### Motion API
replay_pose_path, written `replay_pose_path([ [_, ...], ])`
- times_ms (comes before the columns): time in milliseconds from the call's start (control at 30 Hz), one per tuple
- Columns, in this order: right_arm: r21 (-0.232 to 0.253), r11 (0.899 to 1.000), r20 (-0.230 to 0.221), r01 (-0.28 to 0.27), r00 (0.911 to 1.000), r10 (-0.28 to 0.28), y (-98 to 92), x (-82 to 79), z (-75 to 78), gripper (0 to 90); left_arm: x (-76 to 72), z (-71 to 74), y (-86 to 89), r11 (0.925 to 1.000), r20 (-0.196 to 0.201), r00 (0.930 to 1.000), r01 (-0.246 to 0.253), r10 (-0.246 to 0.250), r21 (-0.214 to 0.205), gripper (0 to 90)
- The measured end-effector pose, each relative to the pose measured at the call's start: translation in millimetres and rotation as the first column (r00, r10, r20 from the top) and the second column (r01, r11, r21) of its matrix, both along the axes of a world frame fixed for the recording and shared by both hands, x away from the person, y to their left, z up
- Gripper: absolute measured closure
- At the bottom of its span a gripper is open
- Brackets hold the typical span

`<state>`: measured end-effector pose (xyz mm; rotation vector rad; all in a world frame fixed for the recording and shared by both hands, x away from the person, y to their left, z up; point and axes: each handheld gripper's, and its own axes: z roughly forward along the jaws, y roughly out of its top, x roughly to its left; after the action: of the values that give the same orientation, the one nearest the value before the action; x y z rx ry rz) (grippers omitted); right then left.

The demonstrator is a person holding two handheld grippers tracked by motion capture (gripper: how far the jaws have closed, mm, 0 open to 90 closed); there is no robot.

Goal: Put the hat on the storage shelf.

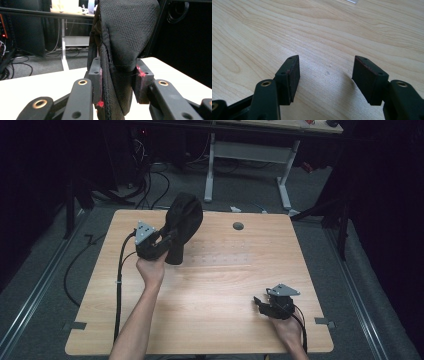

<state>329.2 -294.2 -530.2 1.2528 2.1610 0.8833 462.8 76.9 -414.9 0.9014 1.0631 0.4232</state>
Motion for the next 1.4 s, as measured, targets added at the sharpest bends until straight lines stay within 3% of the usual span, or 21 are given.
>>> replay_pose_path([
  [133, 0.001, 1.000, -0.001, 0.000, 1.0000, 0.000, 0.0, 0.1, 0.0, 39.1, -3.1, -2.8, 0.6, 1.0000, -0.003, 1.0000, 0.002, -0.002, 0.001, 64.9],
  [433, 0.004, 1.000, -0.003, -0.003, 1.0000, 0.003, -0.2, 0.5, -0.1, 39.1, -11.0, -6.6, 9.4, 0.9998, -0.057, 0.9982, 0.021, -0.021, 0.005, 64.0],
  [600, 0.012, 1.000, -0.010, -0.001, 1.0000, 0.001, -0.6, 0.9, -0.1, 39.1, -7.4, -5.2, 14.8, 0.9998, -0.097, 0.9951, 0.018, -0.018, -0.001, 62.5],
  [800, 0.015, 1.000, -0.012, -0.001, 0.9999, 0.001, -0.8, 1.1, -0.2, 39.0, -4.7, -6.1, 14.4, 0.9996, -0.122, 0.9924, 0.018, -0.015, 0.023, 60.7],
  [967, 0.017, 1.000, -0.013, -0.002, 0.9999, 0.002, -1.0, 1.3, -0.2, 39.0, -3.8, -9.1, 13.9, 0.9991, -0.151, 0.9883, 0.027, -0.022, 0.033, 53.6],
  [1200, 0.018, 1.000, -0.015, -0.001, 0.9999, 0.002, -1.1, 1.4, -0.1, 39.0, -4.7, -9.2, 15.0, 0.9986, -0.163, 0.9861, 0.037, -0.030, 0.038, 50.9],
  [1400, 0.021, 1.000, -0.016, -0.001, 0.9999, 0.002, -1.1, 1.4, -0.1, 39.0, -6.2, -8.7, 16.3, 0.9979, -0.176, 0.9834, 0.050, -0.042, 0.041, 43.4],
])
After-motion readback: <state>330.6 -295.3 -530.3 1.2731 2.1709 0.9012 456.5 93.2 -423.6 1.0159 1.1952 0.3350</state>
